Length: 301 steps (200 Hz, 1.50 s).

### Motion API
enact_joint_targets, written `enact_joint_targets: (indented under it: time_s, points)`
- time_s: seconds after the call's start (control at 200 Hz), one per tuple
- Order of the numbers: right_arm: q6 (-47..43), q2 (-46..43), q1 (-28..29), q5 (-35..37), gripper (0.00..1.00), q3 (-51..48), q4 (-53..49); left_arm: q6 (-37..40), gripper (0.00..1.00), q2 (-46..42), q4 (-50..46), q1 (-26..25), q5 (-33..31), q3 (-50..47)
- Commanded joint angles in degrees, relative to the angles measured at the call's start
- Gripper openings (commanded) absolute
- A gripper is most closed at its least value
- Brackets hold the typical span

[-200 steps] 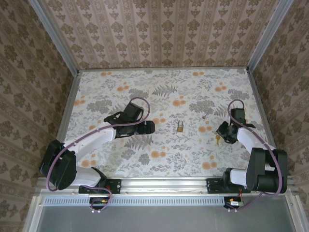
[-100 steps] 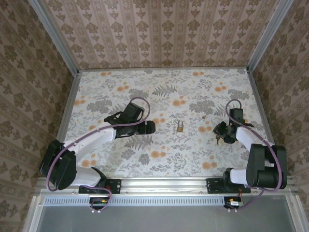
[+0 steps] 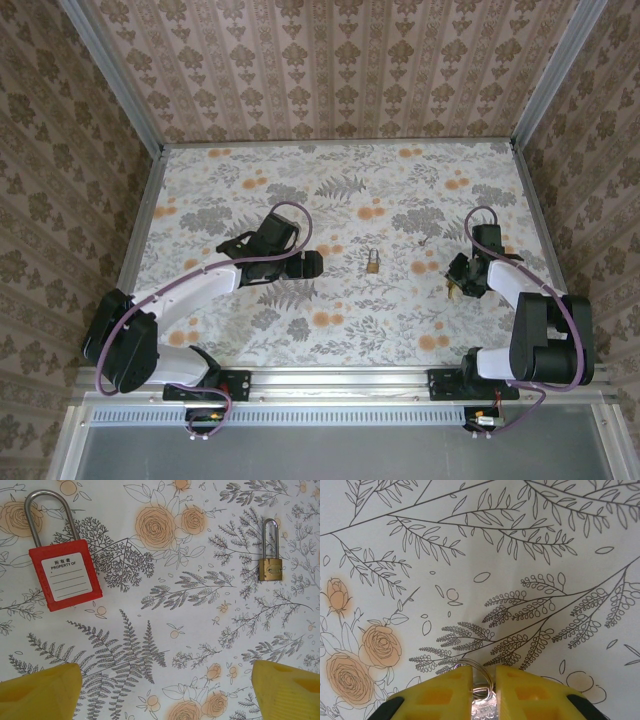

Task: Unlock with the key

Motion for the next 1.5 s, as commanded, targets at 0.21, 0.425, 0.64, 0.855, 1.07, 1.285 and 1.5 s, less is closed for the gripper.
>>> enact_joint_targets:
  time_s: [0.21, 0.425, 0.64, 0.855, 1.07, 1.285, 1.5]
  points:
    - [0.3, -1.6, 0.8, 1.0, 0.12, 0.6, -1.6, 0.9, 0.88, -0.5, -1.0, -0.3, 0.4, 1.4]
    - [-0.2, -2.9, 1.3, 1.2, 0.03, 0.6, -2.0, 1.0, 0.88, 0.1, -1.1, -0.4, 0.7, 2.1]
    - [-0.5, -6.3, 3.6, 1.6, 0.00, 1.3, -4.0, 2.0, 0.88, 0.8, 0.1, -1.2, 1.5, 2.3]
    - [0.4, -11.9, 8.1, 2.4, 0.00, 3.6, -8.4, 8.0, 0.90, -2.0, 8.6, -6.2, 0.3, 0.2]
    - [3.3, -17.0, 17.1, 5.7, 0.00, 8.5, -14.2, 14.0, 1.00, -7.4, 21.4, -10.3, -7.6, -5.2]
    - [7.1, -20.2, 26.0, 8.4, 0.00, 14.8, -16.8, 24.5, 0.95, -11.8, 45.4, -14.5, -16.4, -17.3]
    - [9.5, -18.6, 36.2, 11.1, 0.00, 21.9, -17.1, 32.0, 0.96, -13.5, 55.9, -16.0, -9.0, -20.5]
